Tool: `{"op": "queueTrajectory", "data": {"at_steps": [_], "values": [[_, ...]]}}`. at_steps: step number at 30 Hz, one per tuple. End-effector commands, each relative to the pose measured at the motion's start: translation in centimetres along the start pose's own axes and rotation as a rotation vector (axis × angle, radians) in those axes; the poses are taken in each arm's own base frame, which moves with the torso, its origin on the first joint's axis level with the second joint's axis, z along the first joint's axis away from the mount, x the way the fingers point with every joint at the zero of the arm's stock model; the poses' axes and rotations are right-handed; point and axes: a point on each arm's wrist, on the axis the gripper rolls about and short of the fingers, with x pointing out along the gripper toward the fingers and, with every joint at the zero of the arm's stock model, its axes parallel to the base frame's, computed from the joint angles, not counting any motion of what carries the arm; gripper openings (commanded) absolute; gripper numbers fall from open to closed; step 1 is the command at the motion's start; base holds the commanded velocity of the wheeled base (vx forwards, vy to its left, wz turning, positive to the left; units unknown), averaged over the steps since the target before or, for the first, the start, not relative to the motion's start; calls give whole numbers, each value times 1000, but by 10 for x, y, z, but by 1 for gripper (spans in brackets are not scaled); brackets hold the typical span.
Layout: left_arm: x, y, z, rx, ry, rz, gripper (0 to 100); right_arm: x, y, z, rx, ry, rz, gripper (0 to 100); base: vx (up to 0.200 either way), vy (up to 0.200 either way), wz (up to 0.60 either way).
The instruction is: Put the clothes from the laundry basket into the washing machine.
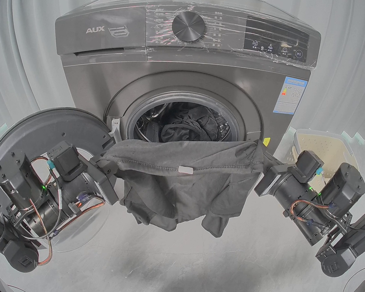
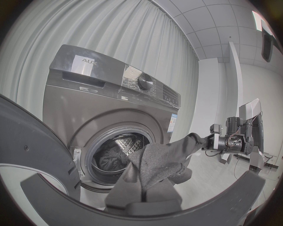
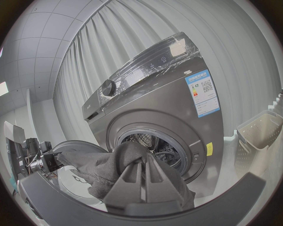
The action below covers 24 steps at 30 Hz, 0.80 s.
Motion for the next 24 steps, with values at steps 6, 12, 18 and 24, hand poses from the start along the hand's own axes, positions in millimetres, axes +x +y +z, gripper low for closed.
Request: {"op": "queueTrajectory", "data": {"at_steps": [6, 12, 18, 24], "values": [[29, -1, -9, -21, -9, 4, 0, 1, 3, -32, -15, 116, 19, 0, 0, 0, 0], [49, 0, -23, -20, 3, 31, 0, -23, 7, -74, -74, 317, 53, 100, 0, 0, 0], [66, 2, -22, -13, -35, 58, 0, -66, 3, -107, -115, 562, 95, 100, 0, 0, 0], [67, 0, -26, -16, -22, 50, 0, -64, 3, -113, -101, 596, 162, 100, 0, 0, 0]]}}
